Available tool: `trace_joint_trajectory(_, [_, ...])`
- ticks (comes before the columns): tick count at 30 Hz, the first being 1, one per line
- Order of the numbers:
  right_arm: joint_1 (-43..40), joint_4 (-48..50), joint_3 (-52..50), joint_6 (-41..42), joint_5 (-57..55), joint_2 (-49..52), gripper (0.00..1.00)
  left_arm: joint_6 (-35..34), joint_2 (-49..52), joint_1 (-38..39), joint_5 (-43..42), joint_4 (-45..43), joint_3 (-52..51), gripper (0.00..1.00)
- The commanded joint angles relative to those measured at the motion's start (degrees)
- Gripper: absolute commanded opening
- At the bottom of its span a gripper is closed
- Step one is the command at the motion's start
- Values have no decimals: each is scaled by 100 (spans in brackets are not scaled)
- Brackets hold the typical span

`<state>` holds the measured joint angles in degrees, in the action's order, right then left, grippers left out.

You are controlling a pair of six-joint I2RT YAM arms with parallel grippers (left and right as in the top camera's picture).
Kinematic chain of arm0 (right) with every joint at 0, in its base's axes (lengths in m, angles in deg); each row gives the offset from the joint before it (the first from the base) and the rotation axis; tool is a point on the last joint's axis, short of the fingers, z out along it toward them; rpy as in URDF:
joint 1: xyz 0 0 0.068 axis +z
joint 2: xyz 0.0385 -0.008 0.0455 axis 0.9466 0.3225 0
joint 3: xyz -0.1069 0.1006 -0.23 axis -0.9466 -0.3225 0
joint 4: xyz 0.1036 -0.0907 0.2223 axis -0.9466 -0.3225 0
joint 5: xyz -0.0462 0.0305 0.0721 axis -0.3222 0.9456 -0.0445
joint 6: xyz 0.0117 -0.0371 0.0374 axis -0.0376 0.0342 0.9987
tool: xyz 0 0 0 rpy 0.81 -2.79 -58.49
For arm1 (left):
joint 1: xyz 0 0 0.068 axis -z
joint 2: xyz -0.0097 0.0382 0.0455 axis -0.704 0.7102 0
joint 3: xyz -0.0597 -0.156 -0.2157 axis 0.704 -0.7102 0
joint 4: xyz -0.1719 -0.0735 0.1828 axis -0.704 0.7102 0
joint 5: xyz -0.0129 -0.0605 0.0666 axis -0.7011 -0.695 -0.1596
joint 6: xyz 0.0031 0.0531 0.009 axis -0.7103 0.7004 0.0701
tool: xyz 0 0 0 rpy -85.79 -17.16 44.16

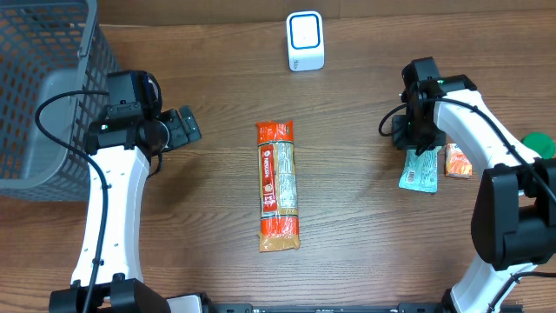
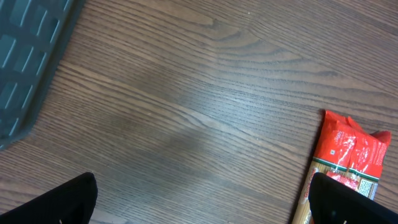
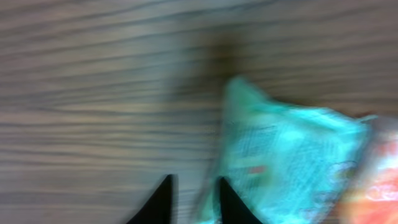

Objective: Scan the item barcode

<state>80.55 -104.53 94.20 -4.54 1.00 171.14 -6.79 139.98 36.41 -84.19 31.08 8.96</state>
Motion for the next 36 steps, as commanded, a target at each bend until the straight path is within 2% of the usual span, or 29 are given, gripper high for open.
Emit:
trace_joint_trajectory(1, [4, 31, -37, 168, 960, -28, 15, 66, -2, 11, -24, -2, 26, 100])
trace_joint_trajectory(8, [4, 684, -619, 269, 850, -28, 15, 66, -2, 11, -24, -4, 26, 100])
trace_joint_trajectory(13, [-17, 881, -988, 973, -649, -28, 15, 66, -2, 11, -24, -4, 26, 100])
trace_joint_trajectory(22, [-157, 330, -990, 1008, -2041, -31, 14, 66, -2, 11, -24, -2, 26, 100])
trace_joint_trajectory(28, [17, 201, -675, 852, -1082, -197, 12, 66, -2, 11, -22, -2, 26, 100])
trace_joint_trajectory(33, [675, 297, -289, 262, 688, -780, 18, 68, -2, 11, -24, -4, 26, 100])
trace_joint_trajectory(36, [1292, 761, -243, 238, 1558, -1064, 24, 66, -2, 11, -24, -2, 26, 100])
